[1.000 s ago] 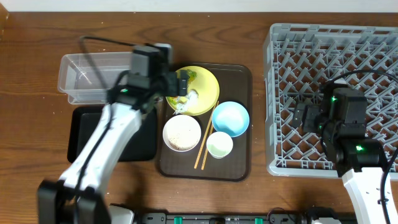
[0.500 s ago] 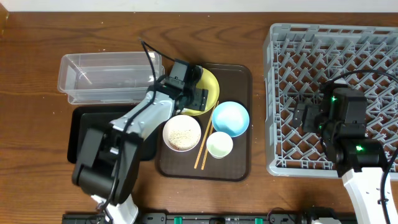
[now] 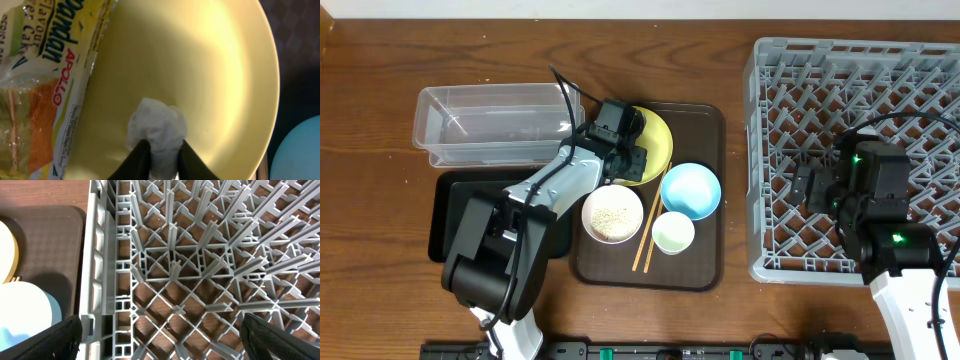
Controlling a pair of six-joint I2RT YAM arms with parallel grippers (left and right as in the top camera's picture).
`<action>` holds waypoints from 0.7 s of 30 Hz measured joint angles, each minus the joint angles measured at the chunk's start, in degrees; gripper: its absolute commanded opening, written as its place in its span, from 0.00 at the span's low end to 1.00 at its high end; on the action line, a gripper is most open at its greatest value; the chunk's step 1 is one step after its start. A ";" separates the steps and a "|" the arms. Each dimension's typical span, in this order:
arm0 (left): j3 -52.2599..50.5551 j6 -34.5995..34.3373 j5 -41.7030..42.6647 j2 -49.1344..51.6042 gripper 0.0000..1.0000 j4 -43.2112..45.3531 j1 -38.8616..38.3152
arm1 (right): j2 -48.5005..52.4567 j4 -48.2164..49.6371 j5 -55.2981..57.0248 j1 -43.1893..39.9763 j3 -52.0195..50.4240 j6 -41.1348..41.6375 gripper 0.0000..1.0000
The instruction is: Sort waste into correct bins and load items into the dishwasher rack
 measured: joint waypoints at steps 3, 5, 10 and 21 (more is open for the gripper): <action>0.00 -0.02 -0.04 0.00 0.06 0.00 0.00 | 0.00 0.00 0.00 0.00 0.00 0.00 0.99; 0.00 0.07 -0.02 -0.04 0.06 0.00 0.00 | 0.02 0.00 0.00 0.00 0.00 0.00 0.99; -0.02 0.09 -0.02 -2.05 0.06 -0.24 0.04 | 0.02 0.00 0.00 0.00 0.00 0.00 0.99; 0.81 0.13 -10.78 -23.45 0.09 0.33 7.72 | 0.02 -0.02 0.00 0.00 0.00 0.00 0.99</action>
